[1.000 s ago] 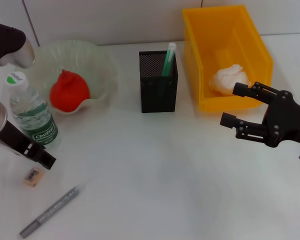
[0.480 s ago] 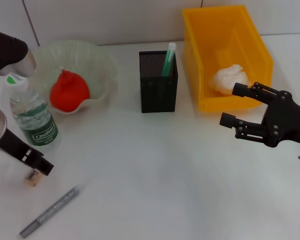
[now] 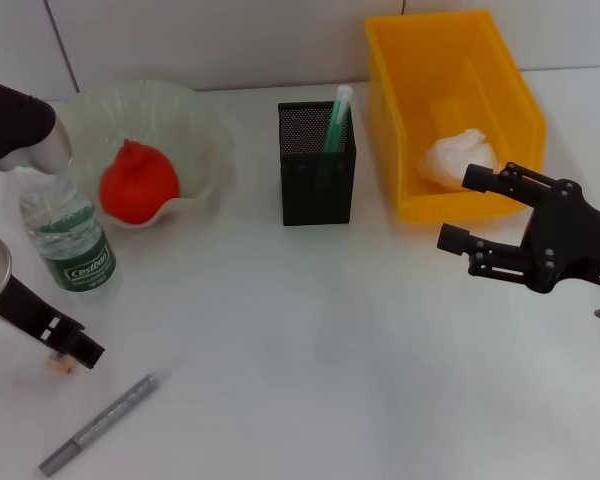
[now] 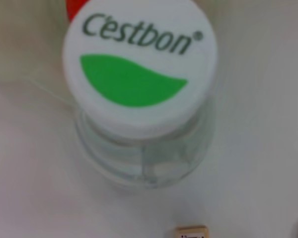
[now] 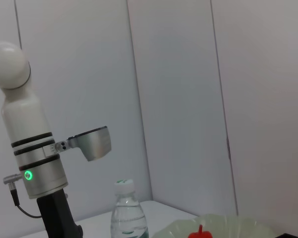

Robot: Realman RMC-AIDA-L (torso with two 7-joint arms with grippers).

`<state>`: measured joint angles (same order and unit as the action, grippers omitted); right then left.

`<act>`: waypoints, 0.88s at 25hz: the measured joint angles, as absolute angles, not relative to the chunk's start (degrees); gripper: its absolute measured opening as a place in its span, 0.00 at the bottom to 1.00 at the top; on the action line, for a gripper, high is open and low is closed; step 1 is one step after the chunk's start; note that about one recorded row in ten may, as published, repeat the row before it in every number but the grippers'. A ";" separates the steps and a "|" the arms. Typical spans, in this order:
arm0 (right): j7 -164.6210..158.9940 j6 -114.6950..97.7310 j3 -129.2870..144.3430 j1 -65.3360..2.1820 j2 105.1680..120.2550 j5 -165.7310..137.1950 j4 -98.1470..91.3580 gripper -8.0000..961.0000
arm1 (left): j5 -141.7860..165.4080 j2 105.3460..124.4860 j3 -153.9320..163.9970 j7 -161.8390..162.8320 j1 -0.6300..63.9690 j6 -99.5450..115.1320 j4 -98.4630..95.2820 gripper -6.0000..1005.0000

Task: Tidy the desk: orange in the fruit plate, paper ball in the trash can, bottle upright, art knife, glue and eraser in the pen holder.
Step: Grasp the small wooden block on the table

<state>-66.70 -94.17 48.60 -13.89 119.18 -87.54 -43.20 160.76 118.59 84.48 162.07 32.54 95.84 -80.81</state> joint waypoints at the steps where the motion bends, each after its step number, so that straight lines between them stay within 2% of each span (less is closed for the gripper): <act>1: -66.70 -94.21 48.60 -13.89 119.18 -87.54 -43.18 0.87 | 160.76 118.59 84.64 162.07 32.50 95.78 -80.81 0.78; 22: -66.70 -94.33 48.80 -13.75 119.27 -87.54 -42.89 0.87 | 161.19 118.53 86.30 161.91 33.91 93.10 -76.53 0.78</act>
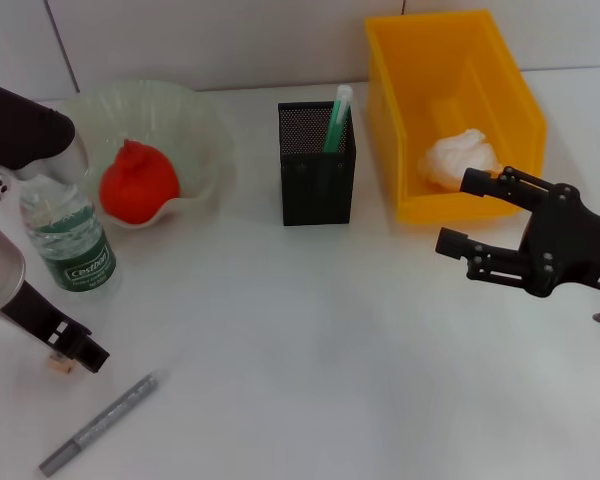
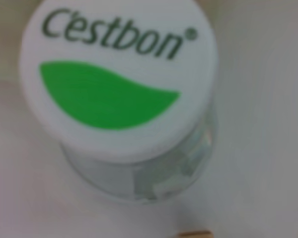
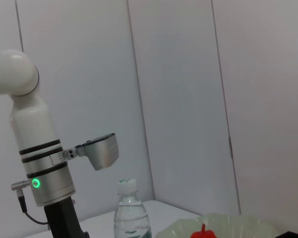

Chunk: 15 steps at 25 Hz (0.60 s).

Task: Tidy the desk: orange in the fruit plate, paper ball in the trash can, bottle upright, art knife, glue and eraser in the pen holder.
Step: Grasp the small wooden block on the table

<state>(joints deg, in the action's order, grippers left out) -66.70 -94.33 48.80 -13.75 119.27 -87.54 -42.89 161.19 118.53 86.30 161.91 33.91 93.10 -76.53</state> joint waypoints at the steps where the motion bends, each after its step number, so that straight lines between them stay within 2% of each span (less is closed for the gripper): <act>1: -66.70 -94.36 48.79 -13.74 119.27 -87.54 -42.89 0.87 | 161.19 118.53 86.30 161.91 33.91 93.10 -76.53 0.78; 15: -66.71 -94.40 48.75 -13.89 119.27 -87.54 -42.89 0.87 | 161.36 118.47 86.18 160.68 34.09 91.03 -74.19 0.78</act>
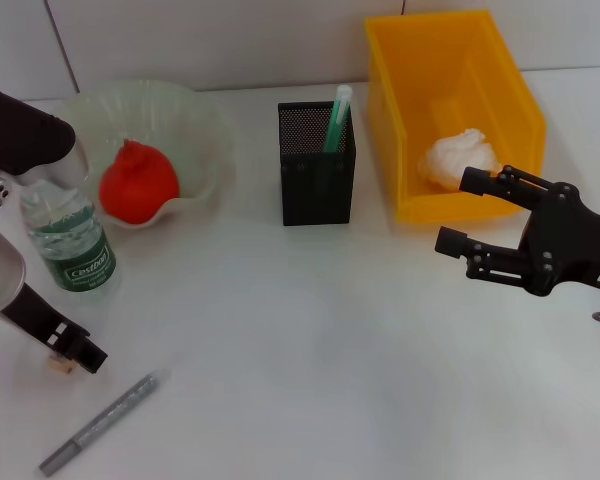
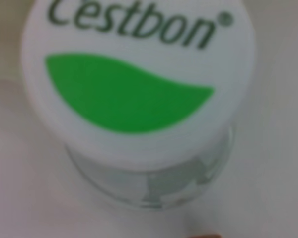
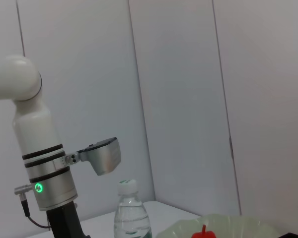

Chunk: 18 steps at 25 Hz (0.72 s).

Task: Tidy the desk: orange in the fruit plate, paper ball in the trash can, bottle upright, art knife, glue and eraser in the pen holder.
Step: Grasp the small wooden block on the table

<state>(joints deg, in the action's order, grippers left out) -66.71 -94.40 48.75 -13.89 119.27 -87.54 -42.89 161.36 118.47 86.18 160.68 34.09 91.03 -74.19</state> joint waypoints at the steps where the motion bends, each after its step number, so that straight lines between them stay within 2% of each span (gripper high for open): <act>1: -66.71 -94.40 48.76 -13.89 119.27 -87.54 -42.89 0.87 | 161.40 118.45 86.14 160.67 34.11 90.93 -74.04 0.78; 18: -66.71 -94.39 48.72 -13.95 119.20 -87.54 -42.89 0.87 | 161.90 118.34 85.72 160.56 35.08 90.96 -72.41 0.77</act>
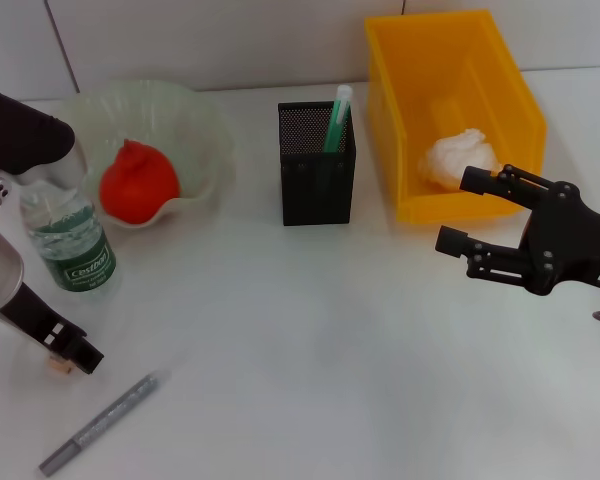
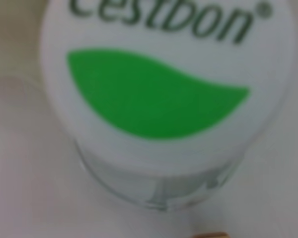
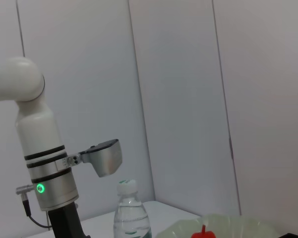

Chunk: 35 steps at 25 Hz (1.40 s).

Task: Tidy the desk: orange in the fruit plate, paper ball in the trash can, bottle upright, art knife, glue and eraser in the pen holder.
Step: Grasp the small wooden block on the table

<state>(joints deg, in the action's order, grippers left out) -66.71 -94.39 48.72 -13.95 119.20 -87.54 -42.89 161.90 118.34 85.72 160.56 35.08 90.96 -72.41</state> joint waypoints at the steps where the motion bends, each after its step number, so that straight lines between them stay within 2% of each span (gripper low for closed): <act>1: -66.71 -94.39 48.75 -13.98 119.19 -87.55 -42.89 0.87 | 161.89 118.31 85.59 160.36 35.34 91.20 -72.41 0.77; 12: -66.71 -94.30 48.61 -14.16 119.18 -87.73 -42.89 0.87 | 161.68 118.30 81.67 158.32 37.04 93.65 -72.40 0.77; 15: -66.71 -94.11 48.60 -14.15 119.17 -87.77 -42.89 0.87 | 161.46 118.32 77.69 156.18 39.19 96.40 -71.05 0.77; 35: -66.64 -94.16 48.61 -13.73 119.18 -87.89 -42.89 0.87 | 161.42 118.56 77.40 156.57 39.21 94.23 -68.12 0.77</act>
